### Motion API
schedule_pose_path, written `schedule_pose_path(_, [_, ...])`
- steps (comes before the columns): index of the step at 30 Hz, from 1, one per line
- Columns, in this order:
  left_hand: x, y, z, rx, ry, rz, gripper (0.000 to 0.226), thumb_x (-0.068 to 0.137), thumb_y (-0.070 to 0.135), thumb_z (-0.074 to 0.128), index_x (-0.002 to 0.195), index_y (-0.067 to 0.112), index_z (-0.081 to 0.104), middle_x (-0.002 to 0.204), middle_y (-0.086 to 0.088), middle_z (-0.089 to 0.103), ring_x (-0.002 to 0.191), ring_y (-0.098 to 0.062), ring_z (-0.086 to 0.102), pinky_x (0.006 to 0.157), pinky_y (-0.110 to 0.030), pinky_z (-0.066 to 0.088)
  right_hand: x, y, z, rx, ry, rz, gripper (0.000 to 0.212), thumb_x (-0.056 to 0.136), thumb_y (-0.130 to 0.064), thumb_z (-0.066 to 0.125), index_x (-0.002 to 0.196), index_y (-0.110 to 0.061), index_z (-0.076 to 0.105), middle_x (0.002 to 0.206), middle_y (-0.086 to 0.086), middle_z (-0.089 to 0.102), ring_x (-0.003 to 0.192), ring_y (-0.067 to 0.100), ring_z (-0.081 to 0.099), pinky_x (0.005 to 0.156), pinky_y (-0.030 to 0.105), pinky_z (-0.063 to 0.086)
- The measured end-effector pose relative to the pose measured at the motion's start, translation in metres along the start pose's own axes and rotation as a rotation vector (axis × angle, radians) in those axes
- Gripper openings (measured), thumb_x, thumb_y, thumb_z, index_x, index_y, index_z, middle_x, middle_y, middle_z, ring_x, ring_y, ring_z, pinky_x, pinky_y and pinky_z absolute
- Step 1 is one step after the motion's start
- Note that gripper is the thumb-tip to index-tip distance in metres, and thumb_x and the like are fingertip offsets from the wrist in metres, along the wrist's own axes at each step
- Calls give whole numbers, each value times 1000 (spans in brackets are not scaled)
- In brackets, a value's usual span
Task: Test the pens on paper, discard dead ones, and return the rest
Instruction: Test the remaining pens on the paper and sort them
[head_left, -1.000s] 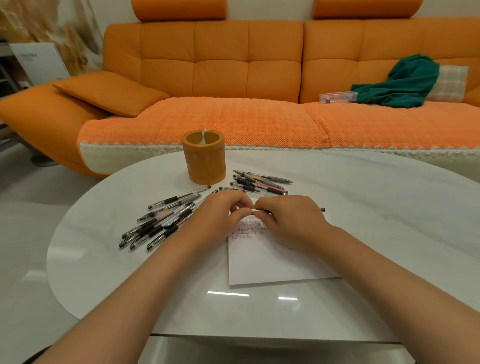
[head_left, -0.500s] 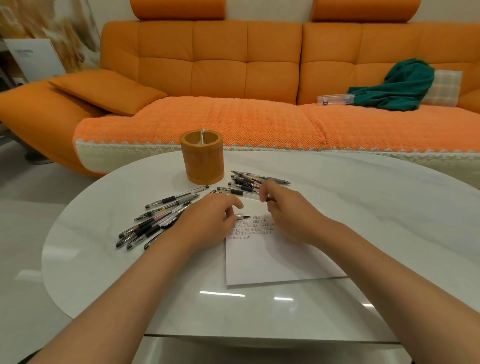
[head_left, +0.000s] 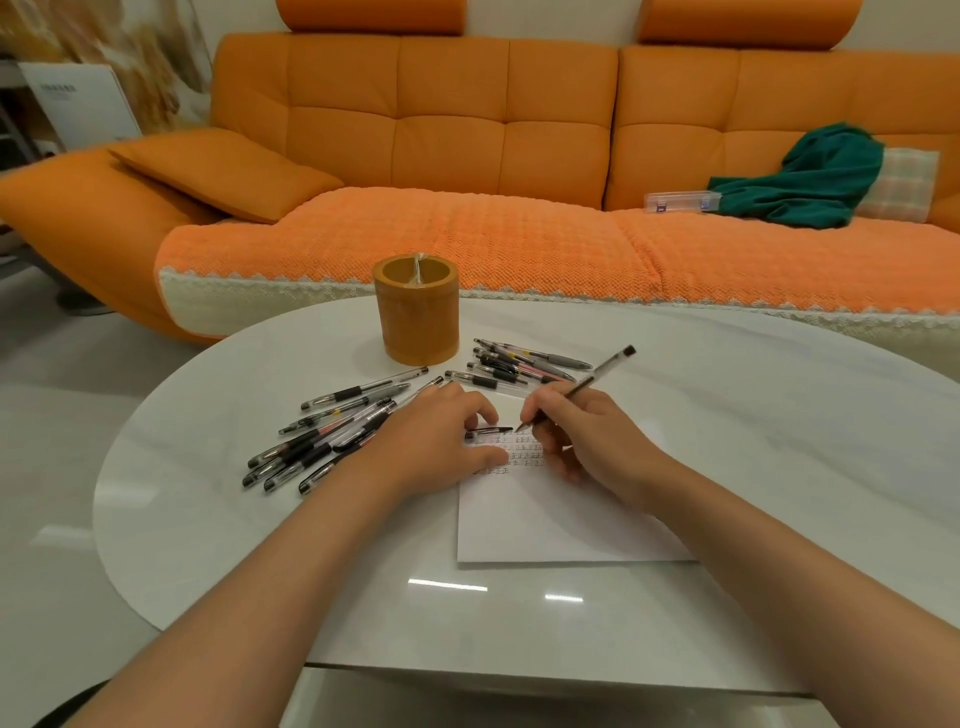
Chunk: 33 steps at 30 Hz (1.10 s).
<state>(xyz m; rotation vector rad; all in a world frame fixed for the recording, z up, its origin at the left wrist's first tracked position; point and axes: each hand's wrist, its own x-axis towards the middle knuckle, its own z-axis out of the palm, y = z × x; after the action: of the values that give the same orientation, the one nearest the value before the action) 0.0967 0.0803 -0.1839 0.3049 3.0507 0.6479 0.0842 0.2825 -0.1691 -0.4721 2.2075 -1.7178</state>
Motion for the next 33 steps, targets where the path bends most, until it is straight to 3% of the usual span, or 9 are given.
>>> schedule_pose_path(5, [1,0,-1,-31,-25,-26,45,81,60,70,120,42,56,105,15,52,103,-8,47,85,-31,47,-6,4,4,-76,11,-7,16,84,2,54,88,-8,66,71,15,71,55,24,62,44,22,41])
schedule_pose_path(8, [3,0,-3,-48,-48,-40,44,80,58,72,118,42,57,104,16,52,102,-8,47,86,-32,48,-7,7,4,-181,32,-21,8,77,2,63,80,-5,64,58,16,66,49,20,56,50,26,45])
schedule_pose_path(12, [5,1,-4,-46,-59,-56,45,80,57,73,119,41,57,106,15,52,103,-9,47,86,-31,48,-6,9,6,-172,-23,-76,13,81,5,64,71,-1,58,49,9,59,40,21,52,44,26,41])
schedule_pose_path(25, [4,1,-2,-47,-41,-64,45,78,60,73,115,41,57,109,12,52,104,-9,46,86,-32,48,-2,12,9,-275,-19,-124,19,81,1,68,67,-6,56,50,1,60,43,14,57,45,22,42])
schedule_pose_path(33, [5,1,-2,-48,-55,-70,47,77,61,73,116,40,57,109,11,53,106,-11,45,86,-33,48,-4,12,11,-329,-13,-118,22,79,-2,70,66,-7,53,57,2,64,49,15,62,50,29,49])
